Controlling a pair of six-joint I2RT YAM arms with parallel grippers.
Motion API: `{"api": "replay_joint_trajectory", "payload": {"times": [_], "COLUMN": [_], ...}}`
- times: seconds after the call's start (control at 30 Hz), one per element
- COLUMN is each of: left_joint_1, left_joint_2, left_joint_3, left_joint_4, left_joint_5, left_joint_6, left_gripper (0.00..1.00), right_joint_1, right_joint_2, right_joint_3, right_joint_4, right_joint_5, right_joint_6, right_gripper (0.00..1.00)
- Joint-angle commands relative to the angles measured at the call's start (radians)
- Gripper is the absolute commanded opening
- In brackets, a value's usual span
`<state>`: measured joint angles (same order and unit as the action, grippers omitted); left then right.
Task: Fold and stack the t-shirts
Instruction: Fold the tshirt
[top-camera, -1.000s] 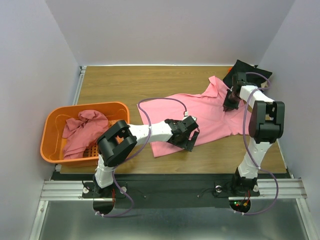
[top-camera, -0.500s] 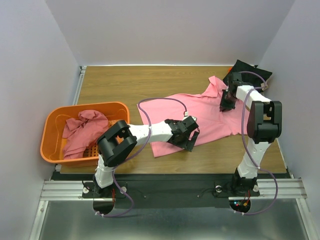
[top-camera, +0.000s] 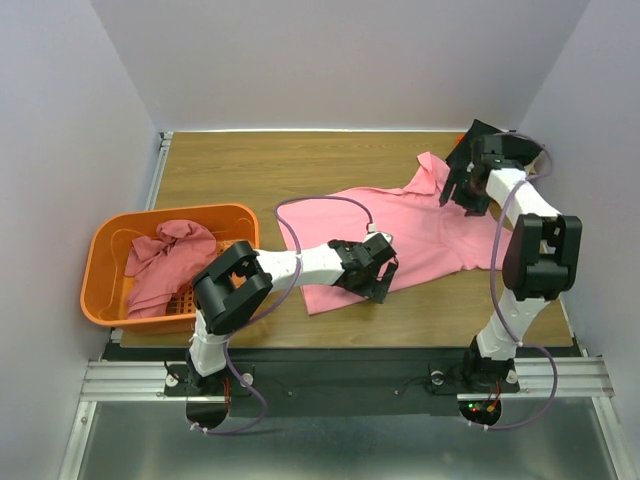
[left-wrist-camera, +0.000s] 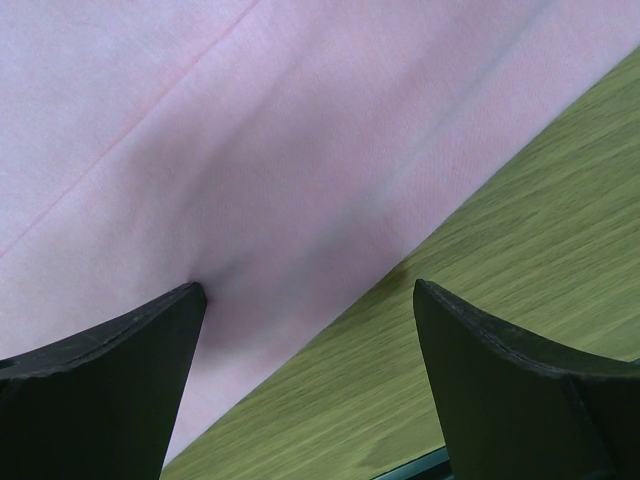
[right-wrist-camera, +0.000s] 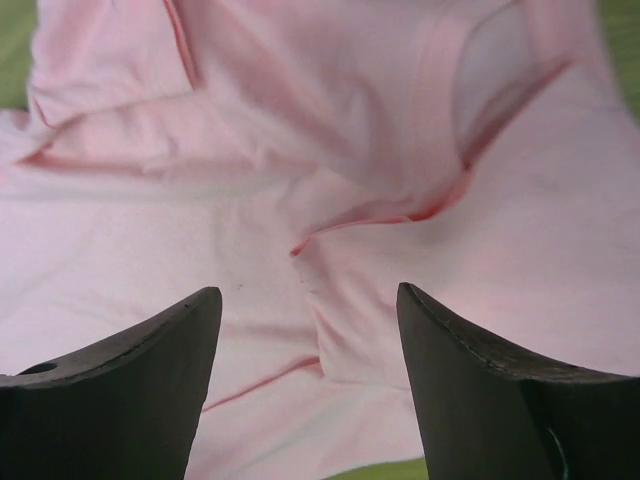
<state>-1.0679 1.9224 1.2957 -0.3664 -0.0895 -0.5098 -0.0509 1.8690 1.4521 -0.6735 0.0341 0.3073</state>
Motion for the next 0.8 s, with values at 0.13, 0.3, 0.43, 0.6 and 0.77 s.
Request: {"api": "replay_joint_trajectory", "payload": {"times": [0.13, 0.3, 0.43, 0.6, 0.77], "left_joint_1": [-0.003, -0.004, -0.006, -0.013, -0.032], "left_joint_2": [0.035, -0.02, -0.065, -0.092, -0.103], "left_joint_3": [-0.177, -0.291, -0.351, -0.371, -0.403], "left_joint_4": [-0.04, 0.018, 0.061, 0.075, 0.087], "left_joint_5": [0.043, 0.083, 0.129, 0.146, 0.186], "left_joint_6": [-0.035, -0.071, -0.087, -0.091, -0.102], "left_gripper": [0.98, 0.98, 0.98, 0.98, 0.98], "right_joint_1": [-0.164, -0.207, -0.21, -0.219, -0.256], "right_joint_2": [-0.083, -0.059, -0.012, 0.006, -0.033], "right_joint_3": [-0.07, -0.121, -0.154, -0.223, -0.294], "right_joint_4": [0.022, 0.066, 0.087, 0.084, 0.046], "right_joint_5": [-0.028, -0.063, -0.06, 0.015, -0.02], "right_joint_6": [0.038, 0.041, 0.044, 0.042, 0.087], "right_gripper": [0.77, 0.77, 0.77, 0.77, 0.77]}}
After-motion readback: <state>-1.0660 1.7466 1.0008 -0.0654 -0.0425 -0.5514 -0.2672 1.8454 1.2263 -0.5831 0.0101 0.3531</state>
